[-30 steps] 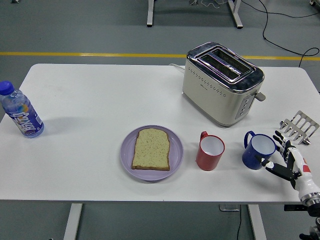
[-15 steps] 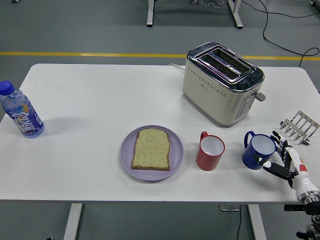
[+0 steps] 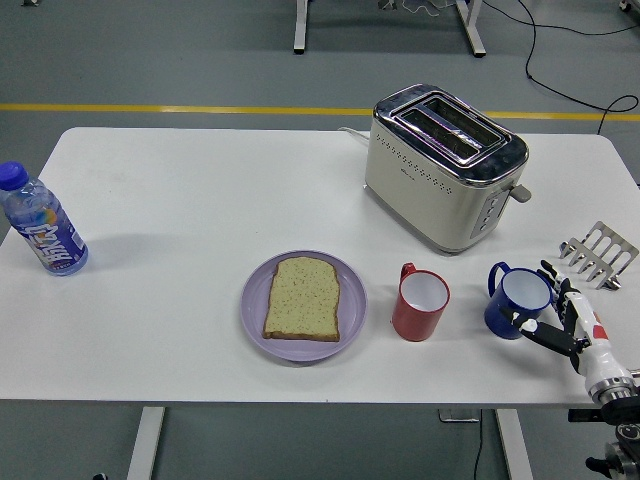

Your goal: Pick up the cup,pour liquid into bread,place the cup on the desk

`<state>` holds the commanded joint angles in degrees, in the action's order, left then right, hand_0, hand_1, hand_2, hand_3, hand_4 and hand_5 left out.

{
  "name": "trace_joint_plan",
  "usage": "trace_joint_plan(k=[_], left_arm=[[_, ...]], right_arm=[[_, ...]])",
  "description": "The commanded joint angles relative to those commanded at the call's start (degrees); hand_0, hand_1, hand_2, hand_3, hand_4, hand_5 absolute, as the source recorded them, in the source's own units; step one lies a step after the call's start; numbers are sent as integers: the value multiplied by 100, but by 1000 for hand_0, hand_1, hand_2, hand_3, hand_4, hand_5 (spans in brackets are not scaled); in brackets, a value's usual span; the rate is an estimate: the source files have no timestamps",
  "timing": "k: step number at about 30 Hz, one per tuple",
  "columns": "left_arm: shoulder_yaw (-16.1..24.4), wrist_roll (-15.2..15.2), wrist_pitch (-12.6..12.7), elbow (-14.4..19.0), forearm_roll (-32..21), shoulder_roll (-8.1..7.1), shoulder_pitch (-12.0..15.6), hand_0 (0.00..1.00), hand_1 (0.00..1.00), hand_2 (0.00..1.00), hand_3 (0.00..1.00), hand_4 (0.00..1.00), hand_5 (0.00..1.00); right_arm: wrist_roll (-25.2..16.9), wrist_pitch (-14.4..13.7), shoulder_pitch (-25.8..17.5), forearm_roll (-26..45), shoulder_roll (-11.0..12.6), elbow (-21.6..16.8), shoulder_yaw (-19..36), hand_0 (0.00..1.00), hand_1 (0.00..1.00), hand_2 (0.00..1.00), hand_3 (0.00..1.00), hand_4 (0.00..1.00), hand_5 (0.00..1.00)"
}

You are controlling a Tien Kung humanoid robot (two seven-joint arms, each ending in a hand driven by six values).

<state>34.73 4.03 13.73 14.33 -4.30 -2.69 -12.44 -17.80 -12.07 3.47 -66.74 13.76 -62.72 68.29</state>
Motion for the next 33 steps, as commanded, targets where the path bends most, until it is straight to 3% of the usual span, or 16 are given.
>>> trace_joint_plan(k=[20,33], left_arm=[[112,54,28,10,189,5,44,690,756,773,611,396,998],[25,10,12,5,39,1,37,690,756,773,611,396,998]], right_arm=[[-34,-149,255,28,-113,335,-133,998,844,935,997,986,209],[-52,-212,326,102,-132,321,-228,998,838,933,994,986,207]])
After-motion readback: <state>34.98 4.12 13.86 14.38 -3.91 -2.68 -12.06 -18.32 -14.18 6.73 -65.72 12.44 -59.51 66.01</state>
